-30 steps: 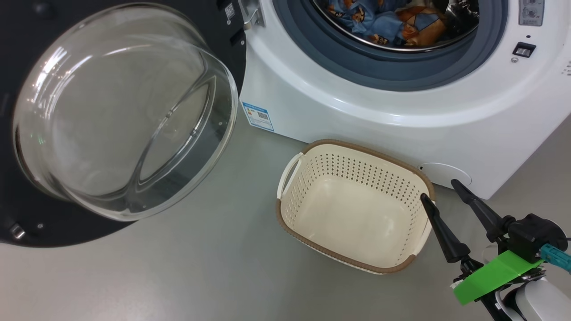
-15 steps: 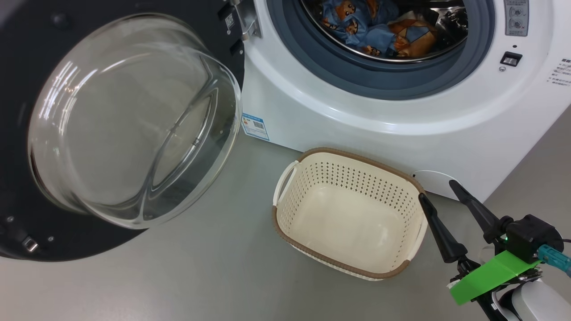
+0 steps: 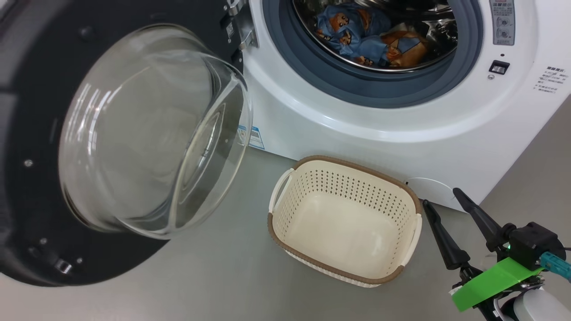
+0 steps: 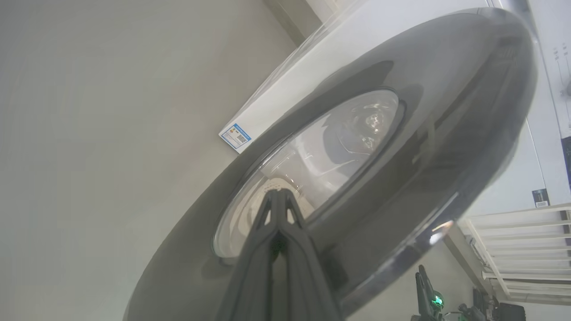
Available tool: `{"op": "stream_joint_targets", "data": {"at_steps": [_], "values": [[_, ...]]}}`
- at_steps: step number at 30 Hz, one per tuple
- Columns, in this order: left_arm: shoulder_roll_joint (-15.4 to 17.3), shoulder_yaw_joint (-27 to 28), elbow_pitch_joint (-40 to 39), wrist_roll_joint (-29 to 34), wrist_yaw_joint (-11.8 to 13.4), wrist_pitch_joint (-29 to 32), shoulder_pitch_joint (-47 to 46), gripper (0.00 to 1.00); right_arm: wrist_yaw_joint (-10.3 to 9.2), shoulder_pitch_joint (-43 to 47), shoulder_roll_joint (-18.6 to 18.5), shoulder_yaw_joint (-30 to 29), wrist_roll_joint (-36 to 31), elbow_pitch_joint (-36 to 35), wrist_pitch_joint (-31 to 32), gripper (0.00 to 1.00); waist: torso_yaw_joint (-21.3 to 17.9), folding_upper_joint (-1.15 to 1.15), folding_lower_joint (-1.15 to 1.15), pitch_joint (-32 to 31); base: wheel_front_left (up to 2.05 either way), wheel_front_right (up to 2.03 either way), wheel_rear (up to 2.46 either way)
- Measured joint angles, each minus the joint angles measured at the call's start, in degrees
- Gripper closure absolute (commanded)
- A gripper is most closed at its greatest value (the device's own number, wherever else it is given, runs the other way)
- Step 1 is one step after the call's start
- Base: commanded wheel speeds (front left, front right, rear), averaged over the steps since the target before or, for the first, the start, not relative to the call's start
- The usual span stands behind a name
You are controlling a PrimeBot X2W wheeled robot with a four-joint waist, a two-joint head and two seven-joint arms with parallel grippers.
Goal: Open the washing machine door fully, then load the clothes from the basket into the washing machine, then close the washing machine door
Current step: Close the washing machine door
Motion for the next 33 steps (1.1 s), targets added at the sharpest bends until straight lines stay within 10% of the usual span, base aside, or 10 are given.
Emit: {"op": "stream_joint_targets", "data": {"at_steps": [33], "values": [[-6.3,-9.0,-23.6,-4.3,-0.6,10.3,4.8,1.0,0.0,1.4,1.9,-3.2,-0.2,0.3,0.0,0.0,-6.2,0.0,0.0,-2.5,0.0,0.0,0.0]]}}
